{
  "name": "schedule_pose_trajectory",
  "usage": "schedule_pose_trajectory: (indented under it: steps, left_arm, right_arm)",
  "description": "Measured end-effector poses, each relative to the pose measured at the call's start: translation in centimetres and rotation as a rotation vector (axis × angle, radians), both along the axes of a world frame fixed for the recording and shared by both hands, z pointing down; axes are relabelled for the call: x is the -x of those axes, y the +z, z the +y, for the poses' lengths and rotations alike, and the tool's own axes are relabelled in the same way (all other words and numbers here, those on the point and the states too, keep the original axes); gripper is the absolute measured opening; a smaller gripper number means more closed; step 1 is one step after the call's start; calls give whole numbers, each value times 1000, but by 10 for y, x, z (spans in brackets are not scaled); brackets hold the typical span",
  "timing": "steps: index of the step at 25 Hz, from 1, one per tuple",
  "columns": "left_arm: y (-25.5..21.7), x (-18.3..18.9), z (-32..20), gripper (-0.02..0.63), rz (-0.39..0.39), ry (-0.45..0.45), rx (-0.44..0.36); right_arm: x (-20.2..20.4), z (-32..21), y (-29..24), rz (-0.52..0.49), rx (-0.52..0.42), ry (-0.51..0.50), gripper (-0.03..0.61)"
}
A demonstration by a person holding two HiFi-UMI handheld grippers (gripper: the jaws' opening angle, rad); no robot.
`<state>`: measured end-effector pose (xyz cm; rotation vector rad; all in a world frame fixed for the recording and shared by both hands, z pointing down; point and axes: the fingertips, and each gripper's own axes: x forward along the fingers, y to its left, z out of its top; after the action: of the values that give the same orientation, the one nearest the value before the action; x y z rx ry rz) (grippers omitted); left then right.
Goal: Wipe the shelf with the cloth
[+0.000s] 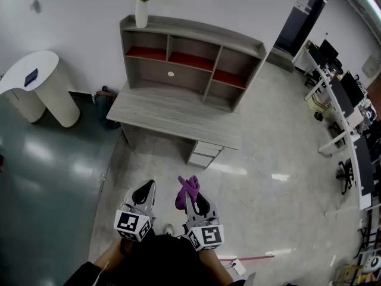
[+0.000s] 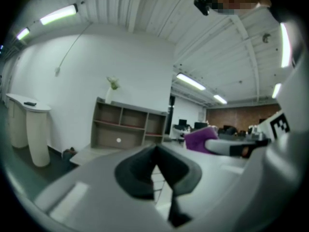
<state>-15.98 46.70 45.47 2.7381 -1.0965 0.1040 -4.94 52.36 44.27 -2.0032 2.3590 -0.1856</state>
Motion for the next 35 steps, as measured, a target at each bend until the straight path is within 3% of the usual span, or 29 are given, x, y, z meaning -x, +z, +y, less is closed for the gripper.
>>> schedule_pose_trajectory:
  steps: [11,19,35]
  left_arm:
    - [17,-9,-46,5,-4,-21,40]
    - [20,-17,-144,5,14,19,45]
    - [25,8,-353,5,10,97,63]
  right_arm:
    - [-22,-52,19,-1,32,8,66]
    - [-20,-145,21,24,44,44,66]
    - [5,-353,19,64,57,117,66]
